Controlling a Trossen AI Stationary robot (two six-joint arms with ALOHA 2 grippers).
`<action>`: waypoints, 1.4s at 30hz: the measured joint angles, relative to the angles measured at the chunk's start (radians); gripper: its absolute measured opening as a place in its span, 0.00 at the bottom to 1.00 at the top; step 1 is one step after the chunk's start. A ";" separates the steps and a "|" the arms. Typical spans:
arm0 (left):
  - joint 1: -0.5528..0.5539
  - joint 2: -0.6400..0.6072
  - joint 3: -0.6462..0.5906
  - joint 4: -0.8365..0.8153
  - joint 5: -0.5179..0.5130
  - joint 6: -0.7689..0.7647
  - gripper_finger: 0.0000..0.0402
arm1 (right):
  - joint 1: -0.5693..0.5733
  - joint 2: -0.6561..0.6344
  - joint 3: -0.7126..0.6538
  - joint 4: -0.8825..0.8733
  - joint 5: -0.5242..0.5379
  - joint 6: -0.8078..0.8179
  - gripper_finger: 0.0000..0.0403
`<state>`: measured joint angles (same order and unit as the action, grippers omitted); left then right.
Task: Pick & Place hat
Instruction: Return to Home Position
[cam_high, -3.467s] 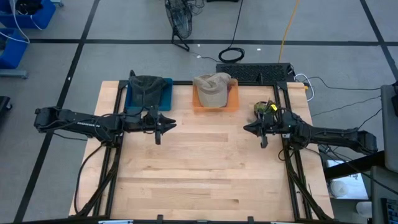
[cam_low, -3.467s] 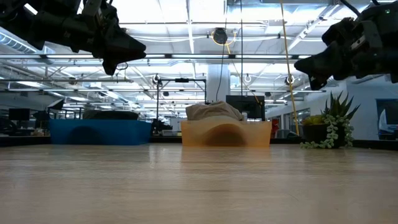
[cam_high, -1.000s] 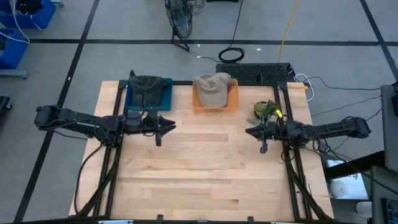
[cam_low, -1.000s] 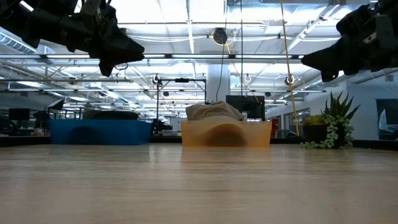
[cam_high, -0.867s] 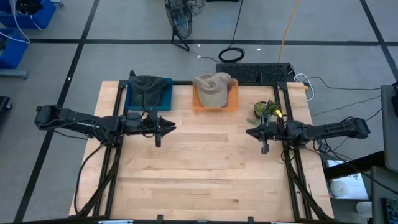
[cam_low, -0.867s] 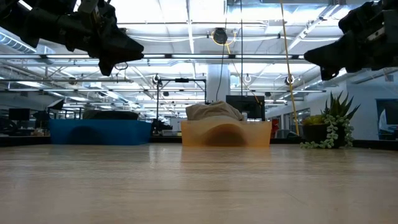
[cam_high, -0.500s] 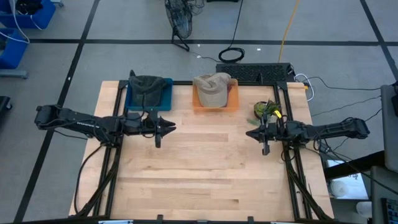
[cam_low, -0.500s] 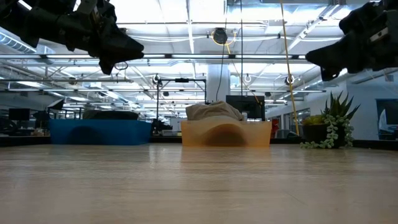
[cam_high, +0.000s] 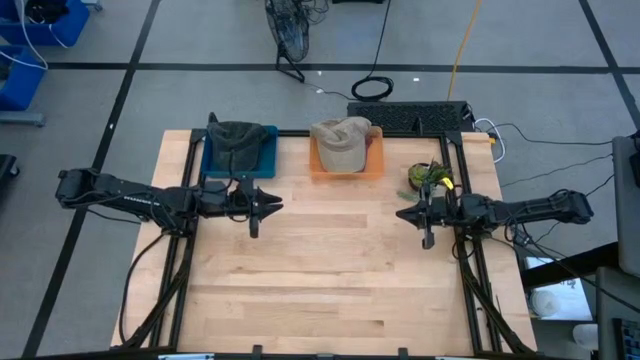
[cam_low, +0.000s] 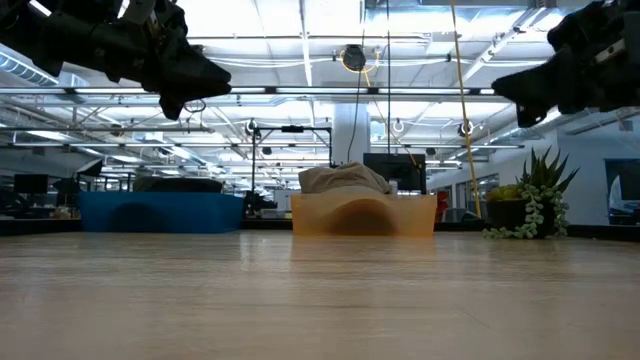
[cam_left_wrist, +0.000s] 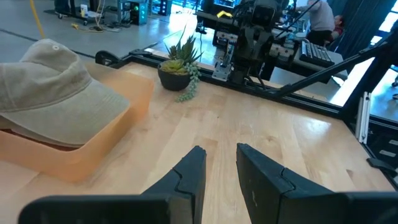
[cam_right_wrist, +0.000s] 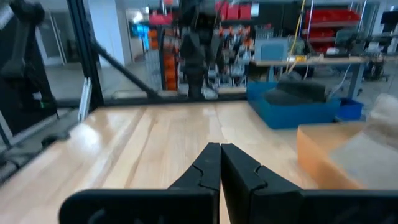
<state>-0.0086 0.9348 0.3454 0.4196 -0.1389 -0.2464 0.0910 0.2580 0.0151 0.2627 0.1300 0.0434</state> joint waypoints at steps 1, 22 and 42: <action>0.000 0.000 0.000 -0.002 0.005 0.000 0.23 | 0.000 -0.013 0.000 0.010 0.000 0.000 0.00; -0.053 0.000 -0.001 -0.005 0.003 -0.026 0.23 | 0.003 -0.253 0.047 -0.283 -0.004 0.020 0.00; -0.244 -0.197 -0.076 -0.210 -0.206 0.014 0.23 | 0.003 -0.231 0.033 -0.156 0.003 0.016 0.00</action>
<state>-0.2529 0.7382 0.2690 0.2092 -0.3445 -0.2322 0.0937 0.0273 0.0479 0.1067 0.1329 0.0593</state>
